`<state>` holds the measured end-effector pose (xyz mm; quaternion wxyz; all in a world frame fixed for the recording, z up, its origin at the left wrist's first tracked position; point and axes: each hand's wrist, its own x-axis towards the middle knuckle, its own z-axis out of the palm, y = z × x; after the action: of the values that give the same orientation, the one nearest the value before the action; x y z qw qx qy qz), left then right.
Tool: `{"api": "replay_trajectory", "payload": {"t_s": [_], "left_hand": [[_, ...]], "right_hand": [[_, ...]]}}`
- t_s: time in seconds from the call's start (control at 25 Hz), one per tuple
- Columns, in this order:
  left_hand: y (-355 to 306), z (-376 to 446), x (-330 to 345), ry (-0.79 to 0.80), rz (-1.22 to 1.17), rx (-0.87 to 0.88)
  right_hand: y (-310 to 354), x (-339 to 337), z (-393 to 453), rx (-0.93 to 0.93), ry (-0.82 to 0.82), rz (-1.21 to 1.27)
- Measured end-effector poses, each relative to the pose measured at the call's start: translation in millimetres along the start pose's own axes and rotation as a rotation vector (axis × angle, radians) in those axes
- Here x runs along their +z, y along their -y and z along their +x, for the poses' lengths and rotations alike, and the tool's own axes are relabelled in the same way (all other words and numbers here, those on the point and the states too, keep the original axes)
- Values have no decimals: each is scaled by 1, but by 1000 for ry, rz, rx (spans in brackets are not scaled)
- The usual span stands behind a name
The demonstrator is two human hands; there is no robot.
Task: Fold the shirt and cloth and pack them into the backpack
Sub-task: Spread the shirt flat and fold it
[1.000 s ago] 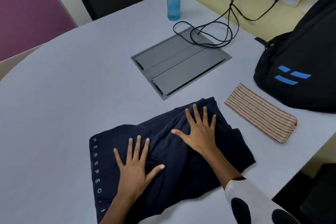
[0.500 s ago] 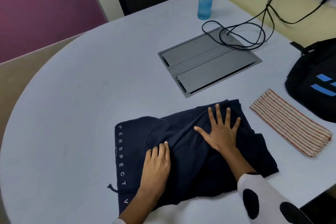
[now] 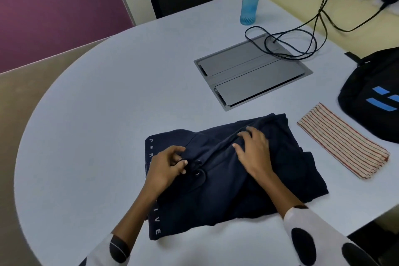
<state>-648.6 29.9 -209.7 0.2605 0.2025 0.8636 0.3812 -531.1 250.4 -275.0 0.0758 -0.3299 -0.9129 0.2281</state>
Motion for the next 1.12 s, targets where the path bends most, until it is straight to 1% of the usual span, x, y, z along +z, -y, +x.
{"api": "replay_trajectory", "payload": {"t_s": [0.04, 0.08, 0.12, 0.16, 0.2, 0.24, 0.28, 0.36, 0.4, 0.44, 0.48, 0.56, 0.64, 0.72, 0.8, 0.88, 1.0, 1.04, 1.12], "left_hand": [[4, 0, -1, -4, 0, -16], [8, -1, -1, -10, 11, -31], [11, -2, -1, -13, 8, -38], [12, -3, -2, -14, -17, -39], [12, -5, -3, -15, -57, -39], [9, -8, -4, -15, -121, -47], [6, -11, -6, -5, -214, -69], [-6, -16, -5, 70, -454, -132], [-12, -18, -2, 120, -528, -142], [-17, -21, 4, 163, -538, -126], [-23, -24, 13, 204, -522, -100], [-36, -31, 36, 269, -471, -56], [-46, -35, 61, 301, -400, -12], [-53, -37, 75, 303, -319, 57], [-51, -35, 76, 271, -304, 91], [-39, -30, 68, 170, -263, 90], [-7, -22, 50, -85, -82, 108], [5, -19, 45, -140, -34, 119], [26, -14, 39, -142, 74, 141]], "right_hand": [[19, 5, -14, -60, -32, 78], [38, 12, -27, -70, 25, 137], [54, 20, -39, -22, 147, 183], [67, 29, -48, 23, 267, 178], [75, 37, -54, 45, 346, 153], [79, 41, -56, 72, 388, 176], [81, 39, -55, 139, 412, 284], [78, 25, -48, 365, 478, 680], [76, 14, -43, 481, 535, 893], [72, 4, -38, 580, 602, 1063], [68, -6, -34, 638, 666, 1150], [63, -24, -28, 653, 778, 1147], [58, -37, -24, 593, 838, 1061], [48, -50, -18, 486, 854, 932], [30, -62, -5, 470, 840, 835], [8, -73, 10, 527, 786, 811], [-20, -85, 30, 553, 664, 809], [-28, -88, 37, 552, 615, 808], [-42, -90, 49, 561, 538, 813]]}}
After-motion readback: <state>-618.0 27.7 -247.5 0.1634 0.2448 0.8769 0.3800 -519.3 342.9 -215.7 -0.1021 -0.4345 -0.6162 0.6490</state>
